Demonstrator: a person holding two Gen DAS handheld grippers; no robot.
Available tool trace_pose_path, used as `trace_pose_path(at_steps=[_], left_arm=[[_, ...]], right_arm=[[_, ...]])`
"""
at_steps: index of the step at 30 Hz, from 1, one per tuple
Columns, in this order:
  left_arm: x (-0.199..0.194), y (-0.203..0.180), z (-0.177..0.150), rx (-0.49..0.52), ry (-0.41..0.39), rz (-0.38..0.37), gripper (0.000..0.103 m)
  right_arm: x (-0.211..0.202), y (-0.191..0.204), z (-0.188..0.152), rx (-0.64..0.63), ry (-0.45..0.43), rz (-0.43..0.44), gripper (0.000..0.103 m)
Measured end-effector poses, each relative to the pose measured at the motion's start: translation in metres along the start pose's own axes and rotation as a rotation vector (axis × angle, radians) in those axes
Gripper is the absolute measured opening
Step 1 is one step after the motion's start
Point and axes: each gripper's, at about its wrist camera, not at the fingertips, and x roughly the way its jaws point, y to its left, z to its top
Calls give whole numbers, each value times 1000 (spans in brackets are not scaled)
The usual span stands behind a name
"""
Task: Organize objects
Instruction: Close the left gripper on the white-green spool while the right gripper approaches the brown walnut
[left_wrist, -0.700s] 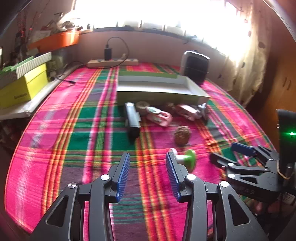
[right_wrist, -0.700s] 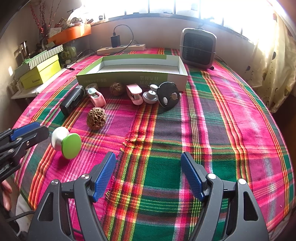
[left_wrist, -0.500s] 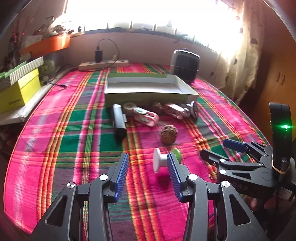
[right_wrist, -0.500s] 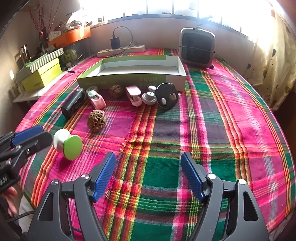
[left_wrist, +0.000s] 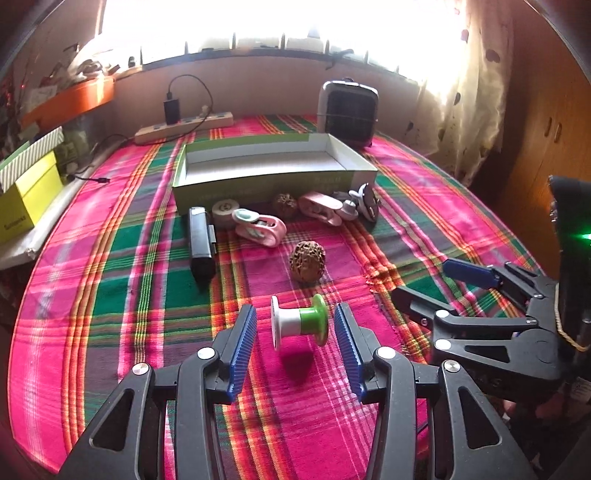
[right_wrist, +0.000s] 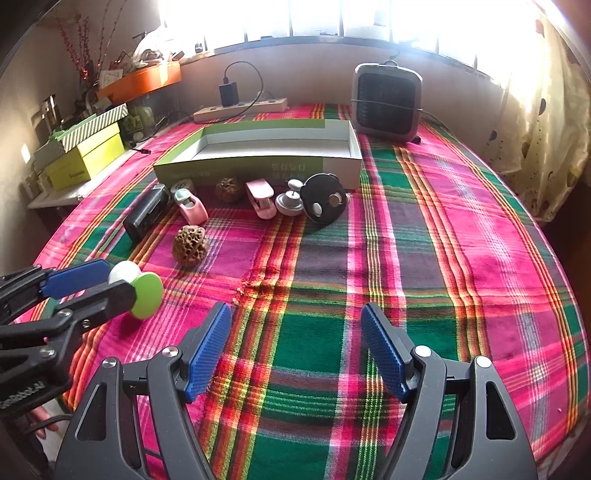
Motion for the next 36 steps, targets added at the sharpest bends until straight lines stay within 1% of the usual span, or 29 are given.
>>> trace_pose_path(at_steps=[5,10,30,33,35,36], left_arm=[[8,-4,-1,20,20,27,42],[13,-1,0,12,31,42,42],[24,13,0,-25,49,44,42],[24,16,0,-32,46,52,40],[23,19,-1,-40,43,48,32],[23,21,-1,-42,43,49,31]], right_arm=[[-1,0,-1,-2,-5,-3,73],[-3,-1,0,-6,-13,-9,73],[1,9,5,-39,-8,-22,73],[2,11,6,-44,-6,-24,73],[2,12,8,-47,-6,-23,73],[2,13,8,-48,-10,-25,73]])
